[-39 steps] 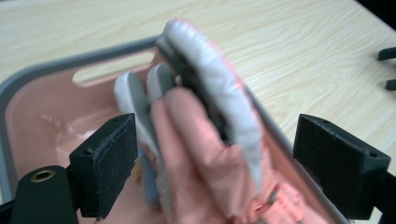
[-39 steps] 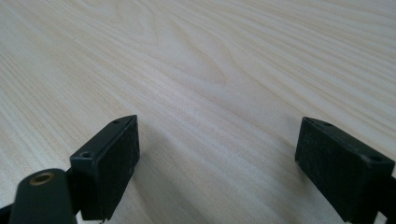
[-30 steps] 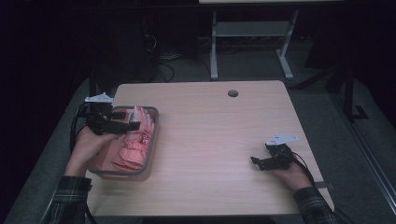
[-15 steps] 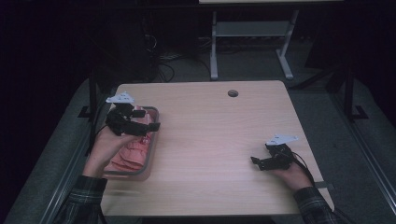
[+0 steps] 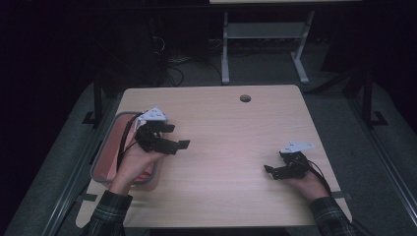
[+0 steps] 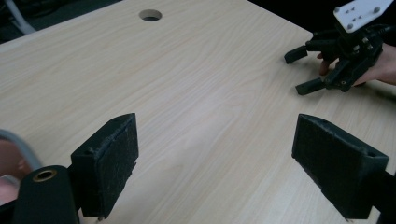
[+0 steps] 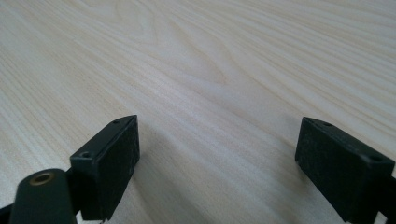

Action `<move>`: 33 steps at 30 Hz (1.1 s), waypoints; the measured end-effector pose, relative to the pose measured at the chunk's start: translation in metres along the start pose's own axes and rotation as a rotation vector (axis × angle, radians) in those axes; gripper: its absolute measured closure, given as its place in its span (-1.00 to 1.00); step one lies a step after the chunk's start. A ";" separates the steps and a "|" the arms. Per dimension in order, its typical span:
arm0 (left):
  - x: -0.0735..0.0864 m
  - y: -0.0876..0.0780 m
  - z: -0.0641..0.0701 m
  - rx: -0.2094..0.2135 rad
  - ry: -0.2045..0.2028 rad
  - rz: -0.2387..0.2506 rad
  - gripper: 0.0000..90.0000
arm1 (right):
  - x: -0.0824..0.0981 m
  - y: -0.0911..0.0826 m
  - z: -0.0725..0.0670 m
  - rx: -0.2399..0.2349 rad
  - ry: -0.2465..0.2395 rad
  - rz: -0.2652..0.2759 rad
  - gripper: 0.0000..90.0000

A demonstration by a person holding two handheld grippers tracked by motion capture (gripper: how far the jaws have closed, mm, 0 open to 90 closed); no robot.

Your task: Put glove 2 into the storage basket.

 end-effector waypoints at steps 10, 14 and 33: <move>0.018 0.026 0.018 0.022 0.031 -0.020 -0.68 | 0.000 0.000 0.000 0.000 0.000 0.000 -0.71; 0.027 0.037 0.025 0.026 0.044 -0.032 -0.68 | 0.000 0.000 0.000 0.000 0.000 0.000 -0.71; 0.074 0.084 0.040 -0.006 0.120 -0.124 -0.69 | 0.000 0.000 0.000 -0.001 -0.001 0.000 -0.71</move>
Point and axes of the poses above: each handheld gripper's, and its own axes: y roughly forward along the jaws, x roughly out of its underside, z roughly to its right, the point moved 9 cm from there along y, roughly forward along the jaws, and after that the axes turned 11 degrees about -y, right-handed, at the moved point
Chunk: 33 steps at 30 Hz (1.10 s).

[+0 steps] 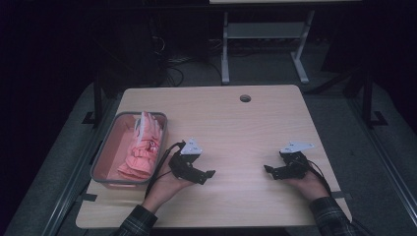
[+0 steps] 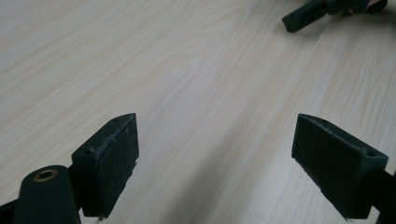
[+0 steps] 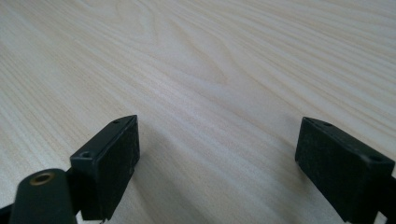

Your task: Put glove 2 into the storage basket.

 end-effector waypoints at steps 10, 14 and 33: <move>0.017 0.021 0.003 -0.003 0.003 -0.024 -0.69 | 0.000 0.000 0.000 0.000 0.000 0.000 -0.71; 0.021 0.027 0.003 -0.014 0.016 -0.026 -0.69 | 0.000 0.000 0.000 0.000 0.000 0.000 -0.71; 0.038 0.043 0.005 -0.023 0.048 -0.004 -0.72 | 0.000 0.000 0.000 0.000 0.000 0.000 -0.71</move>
Point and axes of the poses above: each handheld gripper's, and its own axes: y roughly forward along the jaws, x roughly out of its underside, z roughly to its right, the point moved 9 cm from there along y, roughly forward along the jaws, and after that the axes turned 11 degrees about -y, right-handed, at the moved point
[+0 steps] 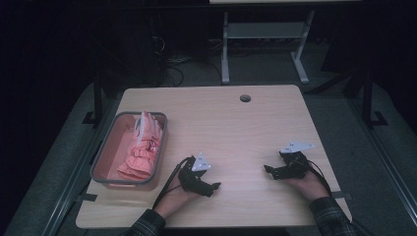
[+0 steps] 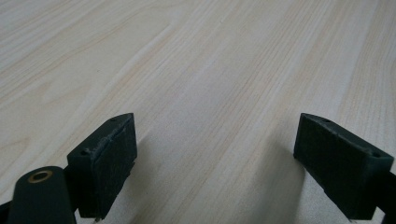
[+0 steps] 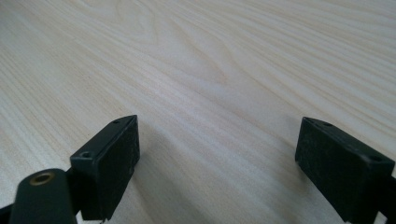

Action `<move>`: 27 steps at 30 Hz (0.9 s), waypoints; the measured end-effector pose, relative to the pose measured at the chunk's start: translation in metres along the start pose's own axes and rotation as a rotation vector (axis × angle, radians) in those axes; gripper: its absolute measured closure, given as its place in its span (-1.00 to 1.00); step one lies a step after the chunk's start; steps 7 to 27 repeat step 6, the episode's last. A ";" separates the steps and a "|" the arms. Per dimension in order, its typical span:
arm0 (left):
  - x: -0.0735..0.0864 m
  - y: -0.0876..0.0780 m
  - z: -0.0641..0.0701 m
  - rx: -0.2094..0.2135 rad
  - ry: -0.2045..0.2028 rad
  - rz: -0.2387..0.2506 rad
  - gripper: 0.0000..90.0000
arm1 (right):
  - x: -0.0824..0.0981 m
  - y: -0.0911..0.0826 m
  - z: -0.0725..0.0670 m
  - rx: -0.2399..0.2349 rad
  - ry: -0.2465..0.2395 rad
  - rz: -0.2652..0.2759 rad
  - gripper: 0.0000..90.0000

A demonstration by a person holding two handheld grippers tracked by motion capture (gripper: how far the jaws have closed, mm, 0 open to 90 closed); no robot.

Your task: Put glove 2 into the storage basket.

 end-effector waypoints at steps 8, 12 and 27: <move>0.000 0.000 0.000 0.001 0.000 -0.001 -0.72 | 0.000 0.000 0.000 0.000 0.000 0.000 -0.71; 0.000 0.000 0.000 0.001 0.000 -0.001 -0.72 | 0.000 0.000 0.000 0.000 0.000 0.000 -0.71; 0.000 0.000 0.000 0.001 0.000 -0.001 -0.72 | 0.000 0.000 0.000 0.000 0.000 0.000 -0.71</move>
Point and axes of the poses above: each handheld gripper's, and its own axes: y roughly forward along the jaws, x roughly out of its underside, z roughly to its right, the point moved 9 cm from there along y, roughly forward along the jaws, and after that the axes turned 11 degrees about -y, right-handed, at the moved point
